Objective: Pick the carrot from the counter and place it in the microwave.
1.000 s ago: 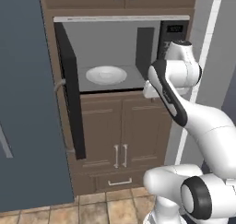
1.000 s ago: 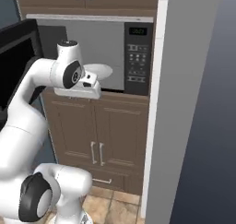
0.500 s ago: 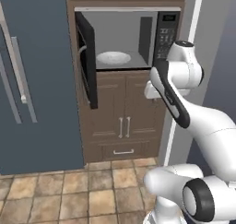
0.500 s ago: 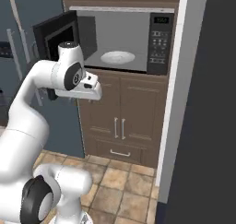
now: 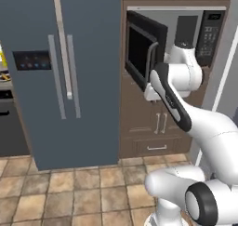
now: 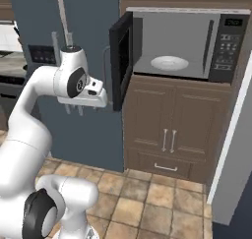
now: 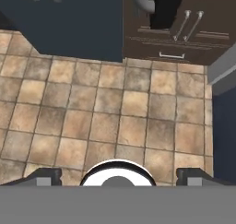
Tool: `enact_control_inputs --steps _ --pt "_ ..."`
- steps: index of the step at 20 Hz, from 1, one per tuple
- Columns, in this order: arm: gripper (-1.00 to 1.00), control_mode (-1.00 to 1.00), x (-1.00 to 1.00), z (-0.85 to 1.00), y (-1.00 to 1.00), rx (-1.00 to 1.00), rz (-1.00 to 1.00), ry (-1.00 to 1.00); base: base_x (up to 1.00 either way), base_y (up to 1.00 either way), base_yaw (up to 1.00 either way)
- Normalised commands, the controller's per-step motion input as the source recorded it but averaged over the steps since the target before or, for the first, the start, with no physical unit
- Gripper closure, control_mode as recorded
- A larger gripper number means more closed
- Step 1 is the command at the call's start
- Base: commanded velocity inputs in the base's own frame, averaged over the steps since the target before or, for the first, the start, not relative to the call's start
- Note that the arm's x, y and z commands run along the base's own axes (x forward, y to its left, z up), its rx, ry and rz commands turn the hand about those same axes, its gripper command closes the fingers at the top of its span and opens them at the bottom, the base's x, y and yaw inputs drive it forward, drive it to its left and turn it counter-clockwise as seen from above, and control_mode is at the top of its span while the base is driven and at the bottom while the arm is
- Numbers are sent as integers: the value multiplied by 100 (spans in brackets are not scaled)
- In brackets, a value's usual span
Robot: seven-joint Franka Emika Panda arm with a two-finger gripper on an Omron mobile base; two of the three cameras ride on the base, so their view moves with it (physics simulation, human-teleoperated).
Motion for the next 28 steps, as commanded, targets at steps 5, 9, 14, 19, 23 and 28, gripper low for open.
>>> enact_control_inputs --steps 5,9,14,19,23,28 --pt "-100 100 0 0 0 0 0 0 13 100 0" --pt "-100 100 0 0 0 0 0 0 26 100 0" --pt "-100 100 0 0 0 0 0 0 38 100 0" --pt "-100 100 0 0 0 0 0 0 72 100 0" --pt "-100 100 0 0 0 0 0 0 100 100 -4" --pt "-100 100 0 0 0 0 0 0 100 100 -8"
